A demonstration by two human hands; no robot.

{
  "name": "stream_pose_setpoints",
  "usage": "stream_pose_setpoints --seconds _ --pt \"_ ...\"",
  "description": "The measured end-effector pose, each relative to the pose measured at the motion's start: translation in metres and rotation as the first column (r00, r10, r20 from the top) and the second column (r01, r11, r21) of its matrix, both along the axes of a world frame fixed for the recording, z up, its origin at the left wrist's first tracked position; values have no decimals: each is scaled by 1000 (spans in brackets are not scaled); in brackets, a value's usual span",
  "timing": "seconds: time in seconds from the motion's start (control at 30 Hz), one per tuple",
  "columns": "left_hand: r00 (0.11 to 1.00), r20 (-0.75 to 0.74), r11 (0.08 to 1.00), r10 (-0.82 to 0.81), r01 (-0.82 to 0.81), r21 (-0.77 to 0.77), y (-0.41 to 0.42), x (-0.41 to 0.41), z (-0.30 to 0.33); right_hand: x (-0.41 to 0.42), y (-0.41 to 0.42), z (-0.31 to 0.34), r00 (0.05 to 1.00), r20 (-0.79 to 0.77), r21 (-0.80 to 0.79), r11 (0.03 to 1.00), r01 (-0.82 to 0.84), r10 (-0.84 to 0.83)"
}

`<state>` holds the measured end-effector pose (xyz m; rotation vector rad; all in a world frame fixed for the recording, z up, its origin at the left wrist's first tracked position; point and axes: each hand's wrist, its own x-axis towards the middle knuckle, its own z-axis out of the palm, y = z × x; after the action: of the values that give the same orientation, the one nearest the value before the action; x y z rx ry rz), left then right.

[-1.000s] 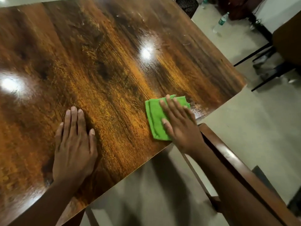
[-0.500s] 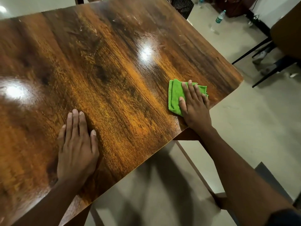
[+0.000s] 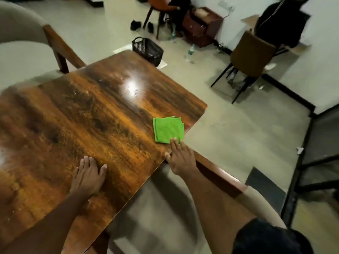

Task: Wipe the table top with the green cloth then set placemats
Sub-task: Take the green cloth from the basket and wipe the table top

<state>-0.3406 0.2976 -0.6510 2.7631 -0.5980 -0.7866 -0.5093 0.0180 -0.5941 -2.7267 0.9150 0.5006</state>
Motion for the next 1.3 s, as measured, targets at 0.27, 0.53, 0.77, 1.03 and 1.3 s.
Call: stream_pose_setpoints --seconds 0.27,0.53,0.77,1.03,1.3 --pt "896 188 902 -404 424 -82 5 -64 141 -130 72 136 954 89 -140 944 298 -288" --pt "694 330 691 -640 707 -151 -9 -190 200 -244 163 165 845 175 -197 823 532 -505" --pt "521 355 537 -776 842 -61 21 -247 186 -312 241 148 737 202 -108 733 672 -645" --pt "529 279 540 -801 840 -42 65 -280 169 -367 299 112 699 156 -49 702 711 -698" --pt "624 267 647 -734 762 -1 106 -308 150 -435 329 83 734 185 -46 740 671 -653"
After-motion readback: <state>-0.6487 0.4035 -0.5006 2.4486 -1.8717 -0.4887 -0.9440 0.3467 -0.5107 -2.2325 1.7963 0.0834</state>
